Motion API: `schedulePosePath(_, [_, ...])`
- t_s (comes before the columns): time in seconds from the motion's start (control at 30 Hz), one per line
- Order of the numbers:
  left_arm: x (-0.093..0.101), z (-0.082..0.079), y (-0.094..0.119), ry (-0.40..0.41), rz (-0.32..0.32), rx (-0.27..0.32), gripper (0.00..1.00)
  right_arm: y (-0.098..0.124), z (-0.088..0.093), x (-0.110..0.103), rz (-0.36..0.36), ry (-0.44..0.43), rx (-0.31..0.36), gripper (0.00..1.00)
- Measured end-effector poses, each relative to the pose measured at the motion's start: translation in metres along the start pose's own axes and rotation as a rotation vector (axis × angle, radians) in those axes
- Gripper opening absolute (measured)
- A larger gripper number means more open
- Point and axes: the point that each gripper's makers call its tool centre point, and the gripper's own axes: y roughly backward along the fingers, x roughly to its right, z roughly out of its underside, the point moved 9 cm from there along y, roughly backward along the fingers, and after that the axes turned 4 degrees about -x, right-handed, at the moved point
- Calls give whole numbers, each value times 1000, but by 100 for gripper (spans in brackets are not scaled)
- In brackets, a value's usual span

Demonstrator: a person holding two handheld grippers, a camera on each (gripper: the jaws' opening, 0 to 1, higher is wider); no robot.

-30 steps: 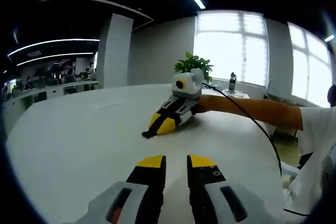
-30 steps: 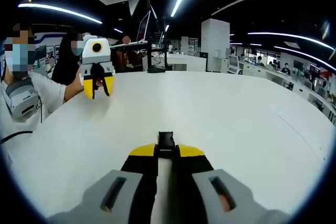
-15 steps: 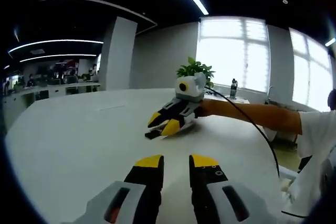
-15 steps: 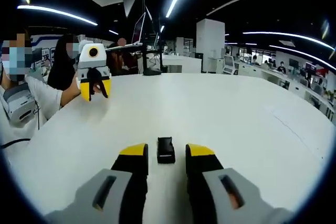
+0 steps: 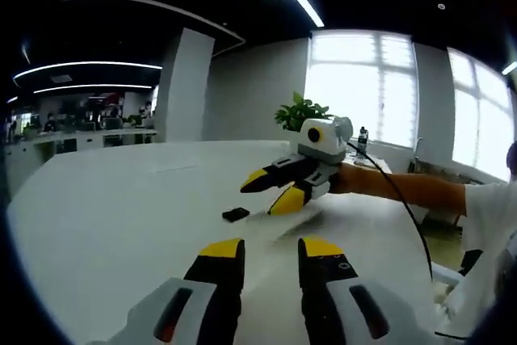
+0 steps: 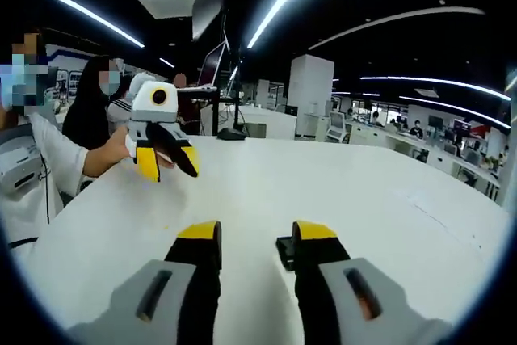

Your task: Snap the two parts of the plastic buckle together until the buckle closes and remains connected.

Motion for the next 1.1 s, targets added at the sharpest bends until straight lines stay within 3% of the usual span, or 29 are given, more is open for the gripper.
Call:
schedulePosePath(0.2, [6,0,5,2,-53,6,40,13,-7,-35,29,-48,-12,46])
schedulePosePath(0.37, [9,0,15,25,-83,56,46,29,-21,-60,112,-10,-12,71])
schedulePosePath(0.43, [10,3,19,33,-88,60,47,35,-24,-70,131,1,-4,77])
schedulePosePath(0.63, [20,9,28,24,-89,51,58,56,-27,-86,194,-31,23,85])
schedulePosePath(0.77, [29,9,33,25,-80,68,65,72,-21,-97,249,-37,-6,89])
schedulePosePath(0.9, [39,6,39,-11,-82,91,67,88,-22,-108,317,-100,37,92])
schedulePosePath(0.97, [43,5,42,-30,-82,67,70,97,-26,-114,332,-119,50,94])
schedulePosePath(1.1, [51,5,45,-59,-97,52,73,111,-32,-121,436,-109,6,97])
